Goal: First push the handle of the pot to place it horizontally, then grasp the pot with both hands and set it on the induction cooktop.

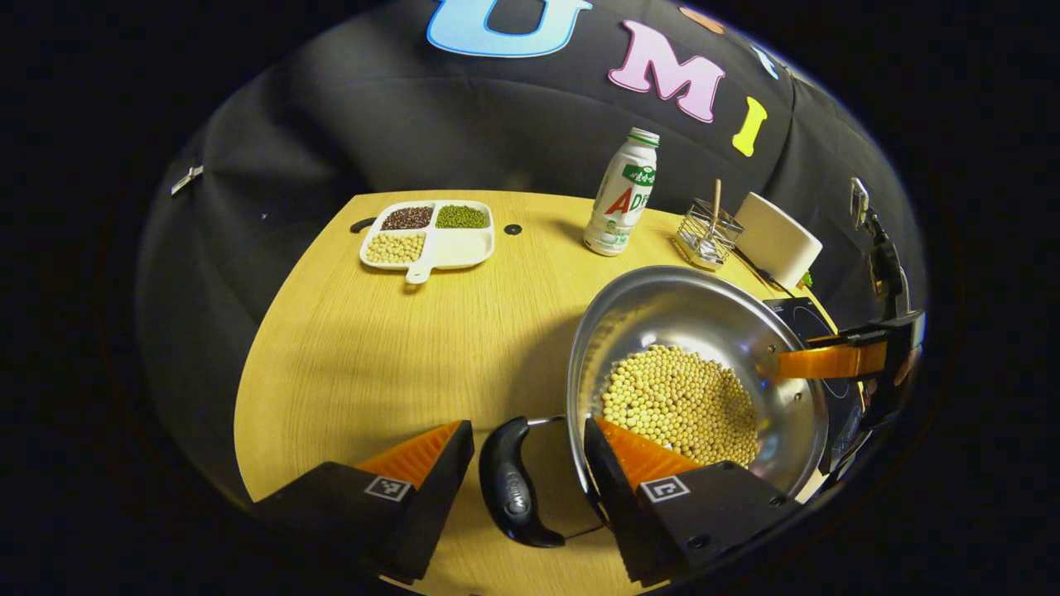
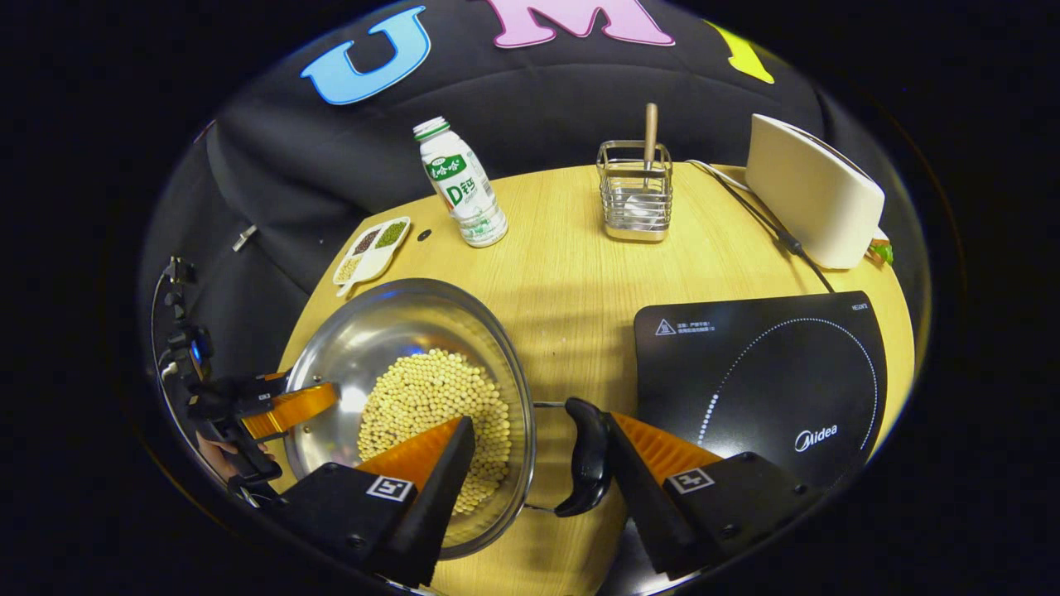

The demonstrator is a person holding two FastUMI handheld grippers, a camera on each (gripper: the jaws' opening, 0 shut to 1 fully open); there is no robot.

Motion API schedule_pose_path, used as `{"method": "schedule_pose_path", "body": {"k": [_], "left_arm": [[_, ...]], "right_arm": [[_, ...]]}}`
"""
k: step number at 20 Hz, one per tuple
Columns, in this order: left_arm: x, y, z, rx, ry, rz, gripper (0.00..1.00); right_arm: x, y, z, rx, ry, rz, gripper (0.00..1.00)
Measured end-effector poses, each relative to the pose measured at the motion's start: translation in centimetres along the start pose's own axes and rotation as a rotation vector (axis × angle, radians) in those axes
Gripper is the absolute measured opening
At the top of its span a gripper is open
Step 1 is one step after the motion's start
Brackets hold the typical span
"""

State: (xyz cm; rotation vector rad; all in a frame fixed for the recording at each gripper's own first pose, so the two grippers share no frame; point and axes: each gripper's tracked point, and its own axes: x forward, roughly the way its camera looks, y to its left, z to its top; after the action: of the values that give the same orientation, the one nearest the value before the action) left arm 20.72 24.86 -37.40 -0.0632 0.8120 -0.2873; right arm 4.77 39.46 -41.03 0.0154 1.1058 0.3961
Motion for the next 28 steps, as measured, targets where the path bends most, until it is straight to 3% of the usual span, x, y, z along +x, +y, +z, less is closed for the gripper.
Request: {"method": "schedule_pose_path", "body": {"k": [3, 6, 7, 9, 10, 12, 18, 22, 23, 24, 28], "left_arm": [[-0.1, 0.7, -0.6, -0.013, 0.009, 0.001, 0.72], [-0.2, 1.0, -0.8, -0.014, 0.009, -0.002, 0.7], [-0.1, 0.9, -1.0, -0.024, 0.018, -0.003, 0.7], [-0.2, 1.0, -1.2, -0.048, 0.026, 0.001, 0.7], [-0.2, 1.0, -1.1, -0.052, 0.026, 0.004, 0.69], [-0.6, 1.1, -1.1, -0.066, 0.024, 0.014, 0.68], [-1.2, 0.9, -2.2, -0.084, 0.025, 0.028, 0.63], [-2.9, 0.5, -2.3, -0.091, 0.016, 0.036, 0.61], [-3.4, 0.2, -2.1, -0.089, 0.014, 0.041, 0.61], [-4.0, -0.1, -1.7, -0.084, 0.009, 0.044, 0.61], [-6.0, -2.5, 0.3, -0.053, -0.015, 0.042, 0.62]], "right_arm": [[1.2, -1.0, -1.1, -0.019, 0.031, -0.025, 0.8], [2.4, -1.6, -0.8, -0.027, 0.022, -0.055, 0.72], [1.7, -1.5, -1.1, -0.027, 0.022, -0.061, 0.63], [1.9, -1.5, -1.1, -0.03, 0.021, -0.057, 0.66], [1.9, -1.6, -0.9, -0.022, 0.018, -0.054, 0.62], [2.4, -1.4, -1.5, -0.015, 0.019, -0.049, 0.64], [1.8, -0.8, -1.8, -0.041, 0.013, -0.044, 0.57], [0.2, -0.3, -1.7, -0.061, -0.014, -0.026, 0.57], [-0.4, -0.2, -1.5, -0.063, -0.02, -0.02, 0.53], [-1.1, -0.3, -1.3, -0.065, -0.025, -0.016, 0.57], [-4.3, -1.3, -0.1, -0.051, -0.06, -0.013, 0.57]]}}
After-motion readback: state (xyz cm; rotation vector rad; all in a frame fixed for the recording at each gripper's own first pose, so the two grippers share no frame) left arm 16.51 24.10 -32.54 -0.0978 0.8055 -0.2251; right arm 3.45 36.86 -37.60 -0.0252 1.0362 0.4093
